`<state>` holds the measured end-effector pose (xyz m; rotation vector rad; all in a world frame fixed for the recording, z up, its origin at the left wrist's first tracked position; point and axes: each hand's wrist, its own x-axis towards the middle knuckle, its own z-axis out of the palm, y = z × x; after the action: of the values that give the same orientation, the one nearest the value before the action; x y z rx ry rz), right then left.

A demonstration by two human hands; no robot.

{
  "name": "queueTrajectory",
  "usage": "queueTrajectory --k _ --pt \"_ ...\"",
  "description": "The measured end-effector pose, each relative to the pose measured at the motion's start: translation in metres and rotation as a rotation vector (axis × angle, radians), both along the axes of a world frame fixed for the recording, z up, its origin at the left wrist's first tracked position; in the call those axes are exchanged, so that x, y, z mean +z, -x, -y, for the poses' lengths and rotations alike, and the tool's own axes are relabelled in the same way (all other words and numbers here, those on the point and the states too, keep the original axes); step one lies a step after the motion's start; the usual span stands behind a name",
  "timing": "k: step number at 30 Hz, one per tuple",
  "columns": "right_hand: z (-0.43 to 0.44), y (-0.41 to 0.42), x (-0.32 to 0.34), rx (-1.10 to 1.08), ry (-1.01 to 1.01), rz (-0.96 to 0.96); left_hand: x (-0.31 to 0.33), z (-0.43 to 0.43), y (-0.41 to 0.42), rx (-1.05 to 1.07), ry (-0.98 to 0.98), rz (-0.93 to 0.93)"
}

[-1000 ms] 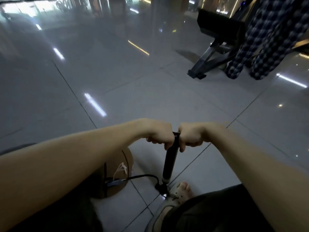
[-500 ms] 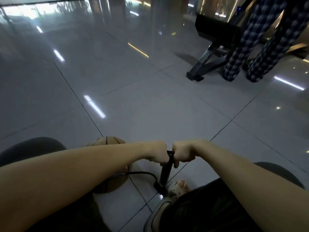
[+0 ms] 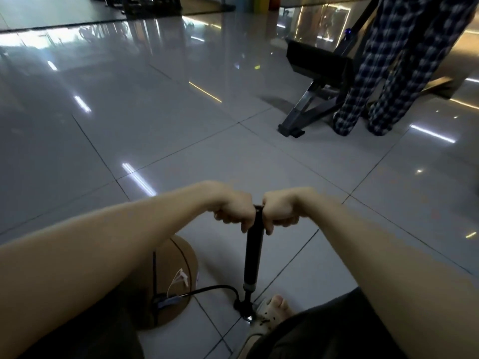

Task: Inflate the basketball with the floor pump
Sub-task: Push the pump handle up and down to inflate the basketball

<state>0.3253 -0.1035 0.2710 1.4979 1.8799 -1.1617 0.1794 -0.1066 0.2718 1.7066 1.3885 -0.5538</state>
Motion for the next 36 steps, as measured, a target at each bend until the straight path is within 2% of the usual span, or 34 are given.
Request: queueTrajectory --k 4,8,12,16,19,23,26,28,36 --pt "0.004 -0.002 -0.054 -0.014 -0.015 -0.043 -0.049 0.01 0.0 0.024 -0.067 0.006" --pt "0.033 0.001 -0.101 0.096 -0.009 -0.043 -0.093 0.051 -0.003 0.021 -0.082 -0.002" --pt "0.057 0.003 -0.109 0.119 -0.019 0.016 -0.102 0.078 -0.004 0.022 -0.117 0.004" --pt "0.063 0.005 -0.075 0.06 0.025 0.053 -0.07 0.077 -0.004 0.014 -0.052 -0.03" --pt "0.053 0.01 -0.028 0.094 0.074 0.102 -0.03 0.067 -0.001 0.022 -0.005 -0.041" --pt "0.02 0.02 0.05 0.048 0.027 0.029 0.049 0.034 0.017 0.065 -0.003 0.049" --pt "-0.002 0.023 0.082 0.032 0.001 -0.011 0.079 0.009 0.027 0.079 -0.008 0.091" --pt "-0.007 0.022 0.072 0.033 -0.003 -0.011 0.07 0.003 0.025 0.075 0.004 0.085" --pt "-0.001 -0.004 -0.059 -0.03 -0.05 -0.091 -0.051 0.007 0.001 0.06 -0.088 0.076"
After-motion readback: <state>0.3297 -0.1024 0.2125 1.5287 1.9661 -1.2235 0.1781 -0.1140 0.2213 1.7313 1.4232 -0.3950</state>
